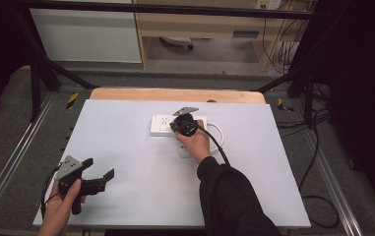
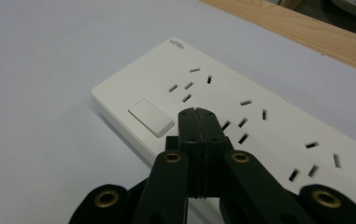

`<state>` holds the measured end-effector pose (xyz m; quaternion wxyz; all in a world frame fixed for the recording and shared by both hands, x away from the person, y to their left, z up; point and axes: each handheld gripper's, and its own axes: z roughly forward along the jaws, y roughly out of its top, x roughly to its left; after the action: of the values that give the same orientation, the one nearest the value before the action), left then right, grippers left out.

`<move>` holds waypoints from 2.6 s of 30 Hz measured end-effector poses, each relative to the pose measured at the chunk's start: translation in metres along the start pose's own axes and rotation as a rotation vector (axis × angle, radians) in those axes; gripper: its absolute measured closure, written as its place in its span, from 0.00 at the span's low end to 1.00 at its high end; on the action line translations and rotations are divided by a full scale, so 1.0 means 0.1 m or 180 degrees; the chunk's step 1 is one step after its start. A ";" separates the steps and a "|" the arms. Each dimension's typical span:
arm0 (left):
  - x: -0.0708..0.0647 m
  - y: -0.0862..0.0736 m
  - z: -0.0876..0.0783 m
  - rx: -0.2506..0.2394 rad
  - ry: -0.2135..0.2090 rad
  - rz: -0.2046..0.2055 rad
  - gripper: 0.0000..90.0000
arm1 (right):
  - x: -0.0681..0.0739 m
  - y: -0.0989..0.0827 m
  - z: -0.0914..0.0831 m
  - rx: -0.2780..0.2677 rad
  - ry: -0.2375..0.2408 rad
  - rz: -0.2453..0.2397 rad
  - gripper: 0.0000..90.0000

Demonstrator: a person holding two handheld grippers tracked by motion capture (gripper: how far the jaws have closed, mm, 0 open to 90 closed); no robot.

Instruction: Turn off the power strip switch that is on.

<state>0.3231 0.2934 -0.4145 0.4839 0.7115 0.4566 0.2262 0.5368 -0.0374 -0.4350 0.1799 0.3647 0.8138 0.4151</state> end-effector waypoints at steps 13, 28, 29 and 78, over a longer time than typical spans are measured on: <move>0.00 0.00 0.01 0.0002 -0.0018 0.0013 0.08 | 0.01 0.00 0.01 0.0031 -0.0003 0.0000 1.00; -0.01 0.00 0.01 0.0016 -0.0019 0.0029 0.08 | 0.02 0.01 0.01 0.0044 -0.0024 -0.0029 1.00; -0.01 0.00 0.01 0.0016 -0.0022 0.0024 0.08 | 0.02 0.01 0.01 0.0044 -0.0025 -0.0030 1.00; 0.00 0.00 0.00 0.0026 -0.0008 0.0021 0.08 | -0.02 0.15 -0.27 -0.0212 -0.0036 0.0032 0.90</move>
<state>0.3233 0.2931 -0.4149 0.4808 0.7153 0.4545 0.2250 0.5287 -0.0476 -0.4073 0.1945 0.3649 0.7967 0.4409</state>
